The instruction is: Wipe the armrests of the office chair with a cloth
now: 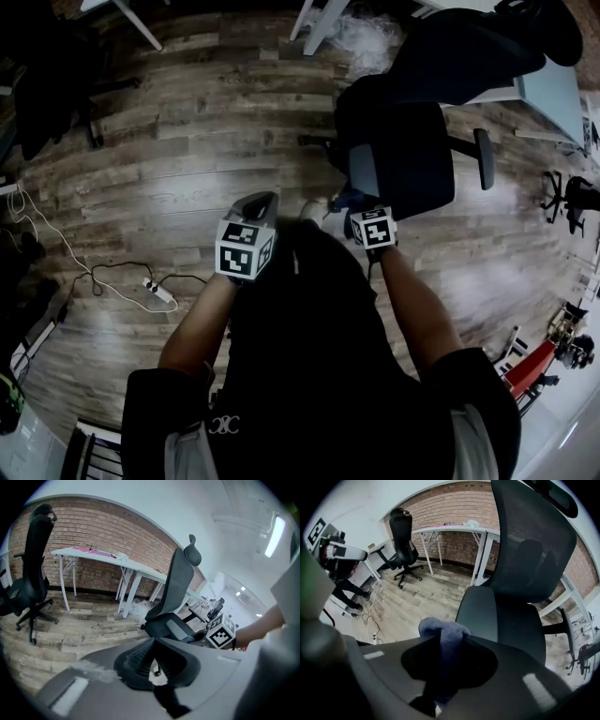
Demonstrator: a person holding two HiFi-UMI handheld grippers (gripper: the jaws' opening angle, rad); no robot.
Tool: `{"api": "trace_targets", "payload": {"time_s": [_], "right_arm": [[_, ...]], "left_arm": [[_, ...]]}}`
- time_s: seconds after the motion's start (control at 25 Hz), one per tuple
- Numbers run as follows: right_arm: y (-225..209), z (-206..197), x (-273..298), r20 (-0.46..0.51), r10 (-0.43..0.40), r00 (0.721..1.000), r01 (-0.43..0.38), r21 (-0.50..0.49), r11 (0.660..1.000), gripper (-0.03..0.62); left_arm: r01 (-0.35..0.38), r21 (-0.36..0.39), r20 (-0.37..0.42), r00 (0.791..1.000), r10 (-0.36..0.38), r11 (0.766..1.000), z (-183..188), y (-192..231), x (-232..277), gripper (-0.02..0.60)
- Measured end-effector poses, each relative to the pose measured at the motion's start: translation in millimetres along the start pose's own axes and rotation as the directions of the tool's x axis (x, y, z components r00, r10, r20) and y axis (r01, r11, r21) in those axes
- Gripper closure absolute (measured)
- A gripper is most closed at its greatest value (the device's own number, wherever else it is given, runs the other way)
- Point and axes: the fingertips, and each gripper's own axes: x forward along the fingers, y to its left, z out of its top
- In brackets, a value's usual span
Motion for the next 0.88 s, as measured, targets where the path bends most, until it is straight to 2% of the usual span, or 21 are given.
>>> {"api": "trace_targets", "payload": {"time_s": [0.2,0.44,0.76,0.88], "right_arm": [[-6.6,28.8,12.5,0.022,0.002,1.0,-0.001,-0.053,0.999,0.508],[-18.2,77.8,27.8,0.053,0.009,0.999,0.001,-0.182,0.983,0.508],[-36.2,124.4,47.1,0.084,0.029,0.996,-0.01,-0.22,0.976,0.508],[-46.8,136.0,49.6,0.104,0.024,0.994,-0.003,-0.202,0.979,0.508]], "left_arm": [[-0.032,-0.013,0.006,0.999,0.032,0.999,-2.2,7.3,-6.1,0.577],[-0.073,-0.033,0.006,0.997,0.073,0.997,-6.0,13.6,-13.8,0.577],[-0.115,-0.057,-0.004,0.993,0.115,0.992,-11.7,8.8,-18.3,0.577],[-0.123,-0.057,0.001,0.992,0.123,0.991,-11.0,4.4,-16.2,0.577]]}}
